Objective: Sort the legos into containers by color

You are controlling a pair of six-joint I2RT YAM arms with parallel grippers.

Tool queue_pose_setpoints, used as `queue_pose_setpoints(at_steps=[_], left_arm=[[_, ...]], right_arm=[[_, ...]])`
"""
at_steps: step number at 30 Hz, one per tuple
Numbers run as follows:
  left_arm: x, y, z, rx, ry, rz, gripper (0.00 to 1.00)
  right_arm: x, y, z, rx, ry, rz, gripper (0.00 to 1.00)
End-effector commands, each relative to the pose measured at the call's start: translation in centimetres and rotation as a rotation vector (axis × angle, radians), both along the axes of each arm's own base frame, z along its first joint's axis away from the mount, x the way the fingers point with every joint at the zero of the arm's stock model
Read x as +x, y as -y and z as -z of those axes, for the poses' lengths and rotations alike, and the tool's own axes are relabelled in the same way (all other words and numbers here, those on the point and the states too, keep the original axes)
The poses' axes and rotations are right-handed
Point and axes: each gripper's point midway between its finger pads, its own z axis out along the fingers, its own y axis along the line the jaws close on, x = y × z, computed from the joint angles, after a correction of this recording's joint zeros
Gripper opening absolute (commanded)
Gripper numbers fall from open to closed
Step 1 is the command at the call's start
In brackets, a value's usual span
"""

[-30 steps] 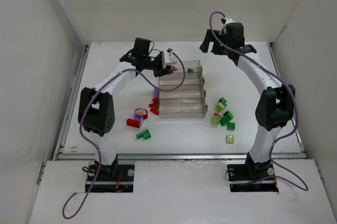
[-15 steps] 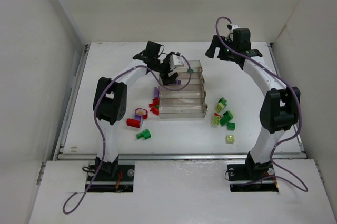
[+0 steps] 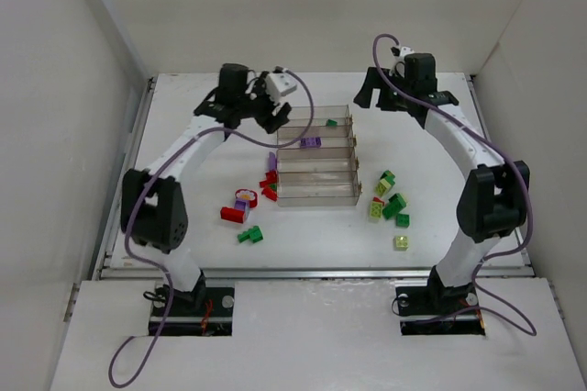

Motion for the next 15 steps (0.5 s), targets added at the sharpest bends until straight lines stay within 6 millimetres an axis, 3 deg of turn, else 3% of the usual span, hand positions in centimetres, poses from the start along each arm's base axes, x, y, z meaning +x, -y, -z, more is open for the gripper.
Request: queue_pose_setpoints(at_steps=[1, 2, 4, 6, 7, 8, 12, 15], left_arm=[[-0.7, -6.7, -0.6, -0.015, -0.009, -0.188, 0.64], [-1.4, -7.9, -0.8, 0.005, 0.012, -0.181, 0.60], [-2.3, -10.3, 0.7, 0.102, 0.037, -0.132, 0.55], [-5.0, -12.2, 3.5, 0.192, -0.080, -0.086, 0.57], [-6.4, -12.5, 4.0, 0.210, -0.113, -0.043, 0.62], [-9.0, -13.2, 5.6, 0.279, -0.183, 0.034, 0.66], [-14.9, -14.7, 8.3, 0.352, -0.356, 0.116, 0.82], [-17.6, -14.2, 8.9, 0.344, -0.424, 0.112, 0.92]], right_arm=[[-1.8, -2.2, -2.8, -0.012, 0.073, -0.057, 0.96], [-2.0, -2.2, -2.6, -0.021, 0.067, -0.062, 0.96], [-3.1, -3.7, -2.1, -0.014, 0.037, -0.109, 0.96], [-3.9, -4.8, -2.1, -0.024, 0.023, -0.142, 0.96], [-3.9, -5.1, -2.1, -0.031, 0.025, -0.141, 0.96], [-4.3, -5.6, -1.8, -0.042, 0.018, -0.144, 0.96], [-5.1, -6.3, -2.8, -0.041, 0.037, -0.142, 0.96], [-6.3, -7.6, -2.6, -0.051, 0.019, -0.134, 0.96]])
